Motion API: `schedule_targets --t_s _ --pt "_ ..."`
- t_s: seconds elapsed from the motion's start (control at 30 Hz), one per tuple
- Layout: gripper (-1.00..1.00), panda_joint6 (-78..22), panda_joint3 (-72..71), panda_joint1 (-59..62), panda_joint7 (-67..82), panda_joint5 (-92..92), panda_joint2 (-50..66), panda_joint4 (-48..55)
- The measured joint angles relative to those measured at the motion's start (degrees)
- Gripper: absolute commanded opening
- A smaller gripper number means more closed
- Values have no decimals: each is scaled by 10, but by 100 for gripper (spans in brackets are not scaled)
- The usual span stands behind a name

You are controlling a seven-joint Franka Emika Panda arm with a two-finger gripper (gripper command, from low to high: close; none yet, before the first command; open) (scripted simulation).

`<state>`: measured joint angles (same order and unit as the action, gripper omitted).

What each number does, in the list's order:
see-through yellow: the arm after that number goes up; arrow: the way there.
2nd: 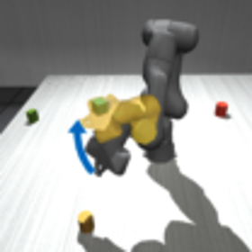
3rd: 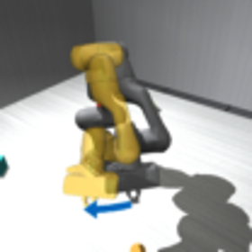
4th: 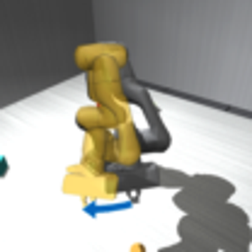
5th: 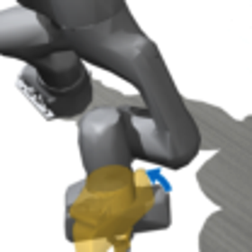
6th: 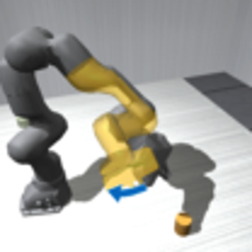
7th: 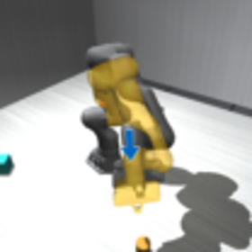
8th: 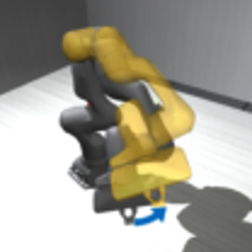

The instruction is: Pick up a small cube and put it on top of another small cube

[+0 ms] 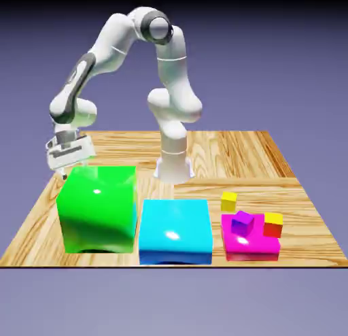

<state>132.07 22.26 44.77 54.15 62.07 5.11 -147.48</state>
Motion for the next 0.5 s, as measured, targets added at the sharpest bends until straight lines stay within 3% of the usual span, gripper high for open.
schedule_targets --t_s 0.5 --pt "0 -110 -64 110 374 179 56 -72"
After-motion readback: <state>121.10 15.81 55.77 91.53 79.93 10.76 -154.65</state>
